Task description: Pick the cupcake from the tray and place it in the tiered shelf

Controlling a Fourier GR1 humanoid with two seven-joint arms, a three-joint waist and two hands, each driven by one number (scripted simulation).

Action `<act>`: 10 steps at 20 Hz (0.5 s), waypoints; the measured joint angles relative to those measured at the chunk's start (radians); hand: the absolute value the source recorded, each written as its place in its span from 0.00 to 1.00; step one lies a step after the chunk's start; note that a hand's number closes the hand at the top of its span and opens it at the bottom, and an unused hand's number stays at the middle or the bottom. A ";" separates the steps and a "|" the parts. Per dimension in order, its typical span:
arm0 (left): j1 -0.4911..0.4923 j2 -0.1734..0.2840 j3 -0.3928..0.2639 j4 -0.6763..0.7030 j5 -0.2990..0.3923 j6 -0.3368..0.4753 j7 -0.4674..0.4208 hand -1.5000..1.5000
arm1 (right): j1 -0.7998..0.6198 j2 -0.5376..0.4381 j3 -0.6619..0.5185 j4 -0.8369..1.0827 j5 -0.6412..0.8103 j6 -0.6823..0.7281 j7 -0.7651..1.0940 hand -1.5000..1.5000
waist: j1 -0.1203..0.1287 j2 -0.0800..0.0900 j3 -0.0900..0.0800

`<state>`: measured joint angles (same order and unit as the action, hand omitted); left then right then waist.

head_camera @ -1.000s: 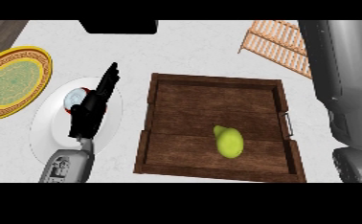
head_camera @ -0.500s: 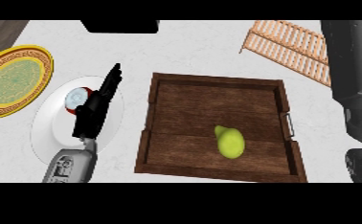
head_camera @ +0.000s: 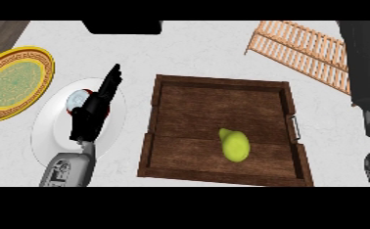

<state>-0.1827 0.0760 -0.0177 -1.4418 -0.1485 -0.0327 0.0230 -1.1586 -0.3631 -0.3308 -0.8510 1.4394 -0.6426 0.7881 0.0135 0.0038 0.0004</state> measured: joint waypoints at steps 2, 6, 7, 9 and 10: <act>0.004 -0.007 -0.008 -0.006 -0.009 0.008 0.003 0.50 | 0.021 -0.023 -0.007 0.033 0.064 0.026 0.059 0.00 | -0.002 0.000 -0.001; 0.002 -0.008 -0.003 0.000 -0.010 0.013 0.006 0.50 | 0.055 -0.043 -0.015 0.035 0.155 0.060 0.161 0.00 | -0.008 -0.002 -0.001; -0.003 -0.009 0.001 0.000 -0.008 0.015 0.009 0.50 | 0.065 -0.039 -0.013 0.017 0.171 0.074 0.185 0.00 | -0.010 -0.003 -0.001; 0.004 -0.008 0.003 -0.011 -0.005 0.015 0.010 0.50 | 0.101 -0.025 -0.011 -0.026 0.184 0.081 0.208 0.00 | -0.012 -0.005 -0.001; 0.003 -0.007 0.005 -0.008 -0.002 0.010 0.007 0.50 | 0.102 -0.026 -0.015 -0.036 0.183 0.080 0.214 0.00 | -0.011 -0.004 -0.001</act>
<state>-0.1800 0.0695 -0.0130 -1.4494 -0.1507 -0.0226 0.0302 -1.0563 -0.3892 -0.3459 -0.8871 1.6221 -0.5629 1.0020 0.0021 -0.0007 -0.0002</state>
